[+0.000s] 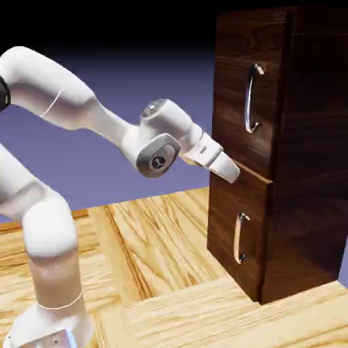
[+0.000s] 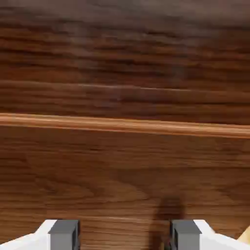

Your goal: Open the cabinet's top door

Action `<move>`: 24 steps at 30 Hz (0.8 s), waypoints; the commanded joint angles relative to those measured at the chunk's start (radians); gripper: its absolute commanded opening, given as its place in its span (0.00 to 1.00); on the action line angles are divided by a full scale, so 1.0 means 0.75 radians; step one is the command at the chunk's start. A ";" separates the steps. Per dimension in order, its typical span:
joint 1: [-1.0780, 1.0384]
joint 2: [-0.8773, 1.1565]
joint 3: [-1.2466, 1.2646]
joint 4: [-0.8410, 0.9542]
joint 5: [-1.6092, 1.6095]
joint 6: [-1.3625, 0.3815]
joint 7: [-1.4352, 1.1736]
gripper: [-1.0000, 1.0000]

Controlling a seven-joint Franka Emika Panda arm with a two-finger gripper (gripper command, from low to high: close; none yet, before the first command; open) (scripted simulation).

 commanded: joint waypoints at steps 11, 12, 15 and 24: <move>0.138 -0.081 -0.161 0.101 -0.638 0.004 0.527 0.50; 0.150 -0.088 -0.176 0.110 -0.696 0.004 0.575 0.50; 0.188 -0.111 -0.220 0.138 -0.870 0.005 0.719 0.50; 0.300 -0.177 -0.352 0.220 -1.392 0.008 1.150 0.50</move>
